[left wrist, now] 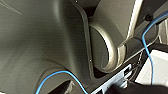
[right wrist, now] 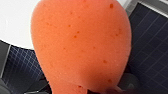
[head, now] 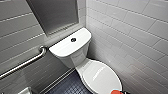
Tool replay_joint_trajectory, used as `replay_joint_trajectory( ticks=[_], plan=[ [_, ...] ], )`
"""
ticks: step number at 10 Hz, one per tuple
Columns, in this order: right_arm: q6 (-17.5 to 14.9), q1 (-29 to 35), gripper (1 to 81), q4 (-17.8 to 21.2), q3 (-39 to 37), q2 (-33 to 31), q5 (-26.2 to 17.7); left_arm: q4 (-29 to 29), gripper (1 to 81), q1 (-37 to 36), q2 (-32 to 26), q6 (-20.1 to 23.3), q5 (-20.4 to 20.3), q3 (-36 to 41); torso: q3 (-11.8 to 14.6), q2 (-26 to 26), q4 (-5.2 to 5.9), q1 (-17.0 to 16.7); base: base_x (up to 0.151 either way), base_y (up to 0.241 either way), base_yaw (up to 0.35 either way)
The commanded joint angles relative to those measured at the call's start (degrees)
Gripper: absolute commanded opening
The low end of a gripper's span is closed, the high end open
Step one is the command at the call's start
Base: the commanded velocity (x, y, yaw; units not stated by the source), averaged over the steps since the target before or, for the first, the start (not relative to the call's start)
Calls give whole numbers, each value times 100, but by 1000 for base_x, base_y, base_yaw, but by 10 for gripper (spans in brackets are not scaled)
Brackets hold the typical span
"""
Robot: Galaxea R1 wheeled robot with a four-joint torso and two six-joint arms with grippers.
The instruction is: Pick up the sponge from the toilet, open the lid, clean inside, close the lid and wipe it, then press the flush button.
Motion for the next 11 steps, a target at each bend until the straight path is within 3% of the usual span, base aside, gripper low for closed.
replay_joint_trajectory(
  ticks=[1,5,8,9,11],
  plan=[
    [128,-26,10,-147,293,-821,341,-3,811,127,-27,13,529,63,0,0,0,-2,0,0,0],
    [84,-1212,10,-182,-489,-1210,1415,-73,811,-31,-88,-13,546,99,0,0,0,-2,0,0,0],
    [75,-2407,10,-130,-1839,-939,3106,-73,811,-75,-88,-22,582,142,2,0,0,-2,0,0,0],
    [66,-2663,10,-130,-2107,-832,3375,-73,811,-84,-88,-22,582,142,2,573,0,-369,0,0,0],
    [57,-3199,10,-165,-2887,-473,4050,-73,811,-101,-88,-22,599,142,2,638,0,-413,0,0,0]
  ],
)
